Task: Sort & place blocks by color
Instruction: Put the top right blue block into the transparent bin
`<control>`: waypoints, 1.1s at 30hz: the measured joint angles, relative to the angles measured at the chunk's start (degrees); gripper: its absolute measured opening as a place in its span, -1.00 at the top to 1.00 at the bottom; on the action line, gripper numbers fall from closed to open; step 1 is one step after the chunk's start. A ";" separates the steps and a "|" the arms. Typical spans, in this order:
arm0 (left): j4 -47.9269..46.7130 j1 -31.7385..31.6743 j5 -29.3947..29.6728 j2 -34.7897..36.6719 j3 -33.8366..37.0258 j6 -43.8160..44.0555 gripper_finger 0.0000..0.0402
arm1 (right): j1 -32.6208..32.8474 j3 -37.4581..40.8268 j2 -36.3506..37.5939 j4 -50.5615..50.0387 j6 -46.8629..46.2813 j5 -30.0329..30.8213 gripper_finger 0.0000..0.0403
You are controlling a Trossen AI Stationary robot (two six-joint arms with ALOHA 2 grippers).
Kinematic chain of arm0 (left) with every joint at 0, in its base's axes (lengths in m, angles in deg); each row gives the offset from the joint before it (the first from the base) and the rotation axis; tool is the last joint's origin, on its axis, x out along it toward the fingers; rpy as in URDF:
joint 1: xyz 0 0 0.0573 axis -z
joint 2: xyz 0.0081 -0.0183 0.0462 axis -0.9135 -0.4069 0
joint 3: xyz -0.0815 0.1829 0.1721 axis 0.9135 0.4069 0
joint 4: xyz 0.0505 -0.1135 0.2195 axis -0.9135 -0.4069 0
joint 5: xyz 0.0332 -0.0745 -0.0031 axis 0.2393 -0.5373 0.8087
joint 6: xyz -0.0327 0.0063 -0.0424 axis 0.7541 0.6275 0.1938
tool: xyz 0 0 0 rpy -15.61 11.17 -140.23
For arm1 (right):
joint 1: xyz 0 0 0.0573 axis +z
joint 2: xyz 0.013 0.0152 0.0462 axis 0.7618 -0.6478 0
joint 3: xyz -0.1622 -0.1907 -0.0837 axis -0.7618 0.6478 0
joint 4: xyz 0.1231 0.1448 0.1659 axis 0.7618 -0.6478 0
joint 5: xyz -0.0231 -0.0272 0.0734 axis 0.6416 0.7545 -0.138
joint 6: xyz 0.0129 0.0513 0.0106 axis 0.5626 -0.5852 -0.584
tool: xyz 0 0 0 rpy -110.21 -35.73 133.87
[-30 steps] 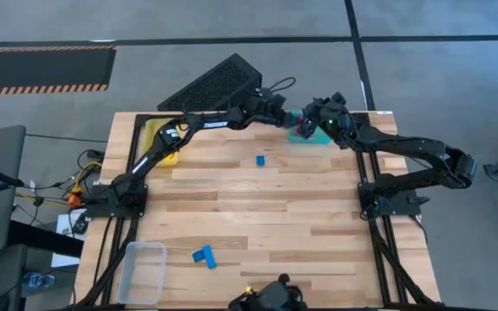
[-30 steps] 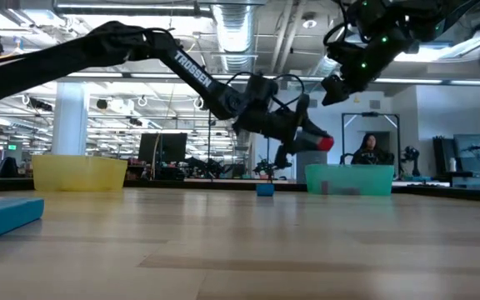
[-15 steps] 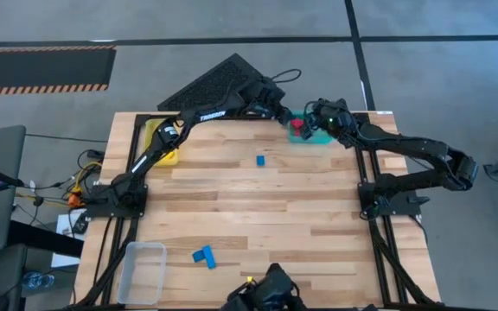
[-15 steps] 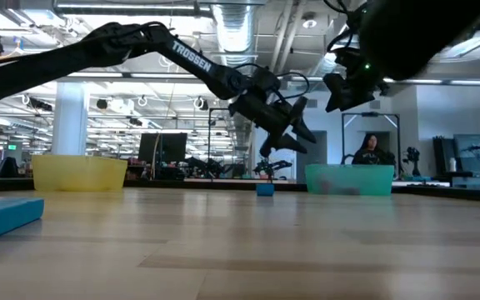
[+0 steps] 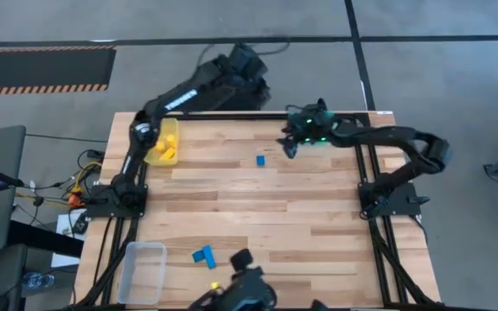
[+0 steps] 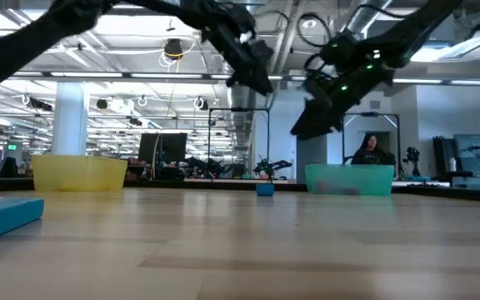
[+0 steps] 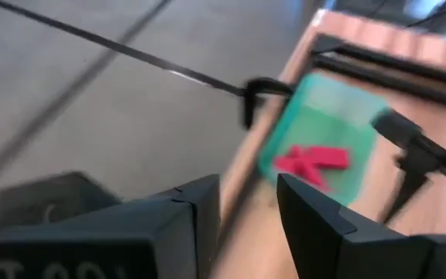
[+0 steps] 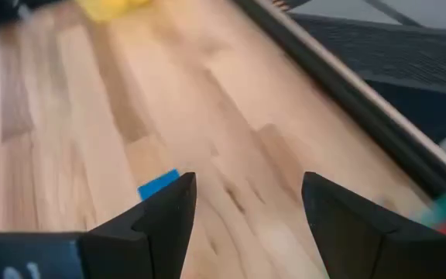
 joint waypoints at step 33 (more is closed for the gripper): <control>-4.22 -8.28 -3.49 23.28 37.52 -1.46 0.42 | 12.48 -16.59 -27.01 -8.10 4.96 -0.96 -0.21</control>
